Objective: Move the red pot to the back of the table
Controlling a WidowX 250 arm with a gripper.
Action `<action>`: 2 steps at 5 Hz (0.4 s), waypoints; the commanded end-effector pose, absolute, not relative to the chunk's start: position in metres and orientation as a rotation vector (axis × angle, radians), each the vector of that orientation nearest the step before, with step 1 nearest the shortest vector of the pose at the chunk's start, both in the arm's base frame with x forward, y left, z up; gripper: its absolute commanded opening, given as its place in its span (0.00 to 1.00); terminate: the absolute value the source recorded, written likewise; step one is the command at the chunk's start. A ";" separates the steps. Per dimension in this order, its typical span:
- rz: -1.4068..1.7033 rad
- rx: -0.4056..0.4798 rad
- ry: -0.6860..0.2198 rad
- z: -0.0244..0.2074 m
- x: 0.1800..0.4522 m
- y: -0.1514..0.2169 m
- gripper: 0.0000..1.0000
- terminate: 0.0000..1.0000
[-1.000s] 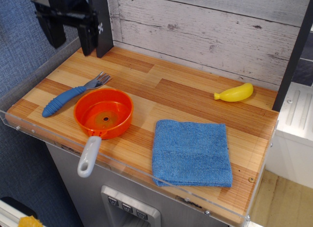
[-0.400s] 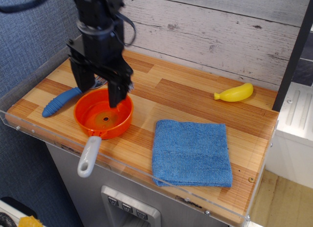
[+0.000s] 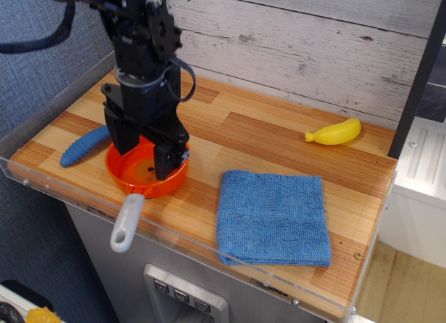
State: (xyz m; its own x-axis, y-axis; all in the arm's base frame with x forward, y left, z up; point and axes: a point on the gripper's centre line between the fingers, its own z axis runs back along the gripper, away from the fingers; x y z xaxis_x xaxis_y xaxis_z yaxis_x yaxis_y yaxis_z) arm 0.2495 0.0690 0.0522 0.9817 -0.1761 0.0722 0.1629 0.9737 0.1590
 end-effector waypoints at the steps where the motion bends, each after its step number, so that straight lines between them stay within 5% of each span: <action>1: -0.231 0.142 -0.146 0.046 0.246 0.063 1.00 0.00; 2: -0.243 0.142 -0.142 0.039 0.246 0.065 1.00 0.00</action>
